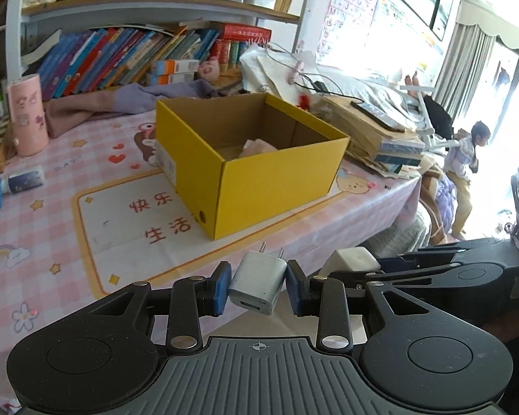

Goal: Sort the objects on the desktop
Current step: 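Carry the charger in the left tool and cube in the right tool to the yellow box, then lower the charger and cube into the yellow box and open both tools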

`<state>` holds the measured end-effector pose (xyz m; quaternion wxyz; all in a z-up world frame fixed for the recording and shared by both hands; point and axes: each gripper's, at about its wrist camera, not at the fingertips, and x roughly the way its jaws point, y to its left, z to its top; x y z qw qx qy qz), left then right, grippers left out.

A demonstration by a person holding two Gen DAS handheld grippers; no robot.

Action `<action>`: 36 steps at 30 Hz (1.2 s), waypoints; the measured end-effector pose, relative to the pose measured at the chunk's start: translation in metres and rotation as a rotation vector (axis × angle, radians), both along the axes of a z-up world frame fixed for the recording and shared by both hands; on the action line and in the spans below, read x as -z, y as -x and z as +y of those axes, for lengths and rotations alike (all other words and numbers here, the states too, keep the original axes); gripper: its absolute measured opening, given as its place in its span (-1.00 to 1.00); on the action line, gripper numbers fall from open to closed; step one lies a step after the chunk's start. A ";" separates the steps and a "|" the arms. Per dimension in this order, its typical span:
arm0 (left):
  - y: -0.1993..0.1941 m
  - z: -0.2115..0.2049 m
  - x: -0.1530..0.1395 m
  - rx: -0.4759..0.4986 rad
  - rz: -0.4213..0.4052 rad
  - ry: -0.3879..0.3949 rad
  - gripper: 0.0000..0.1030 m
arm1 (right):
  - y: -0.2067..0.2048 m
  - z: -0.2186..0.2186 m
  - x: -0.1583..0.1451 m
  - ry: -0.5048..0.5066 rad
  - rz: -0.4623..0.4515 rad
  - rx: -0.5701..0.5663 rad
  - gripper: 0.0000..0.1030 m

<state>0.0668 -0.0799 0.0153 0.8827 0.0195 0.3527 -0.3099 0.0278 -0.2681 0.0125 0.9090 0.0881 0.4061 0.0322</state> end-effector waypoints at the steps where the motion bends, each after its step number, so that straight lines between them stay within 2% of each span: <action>1: -0.002 -0.001 -0.001 -0.002 0.000 0.004 -0.37 | -0.001 -0.003 0.000 -0.002 0.001 0.009 -0.36; 18: -0.043 -0.046 -0.012 0.005 -0.007 0.065 -0.37 | -0.040 -0.050 -0.001 0.006 0.005 0.034 -0.37; 26: -0.071 -0.071 -0.025 -0.019 -0.065 0.098 -0.37 | -0.064 -0.078 -0.022 0.032 -0.107 0.039 -0.37; 31: -0.087 -0.080 -0.035 -0.081 -0.120 0.110 -0.37 | -0.089 -0.093 -0.042 0.047 -0.194 0.002 -0.37; 36: -0.102 -0.093 -0.039 -0.141 -0.175 0.090 -0.37 | -0.119 -0.105 -0.059 0.060 -0.266 -0.057 -0.37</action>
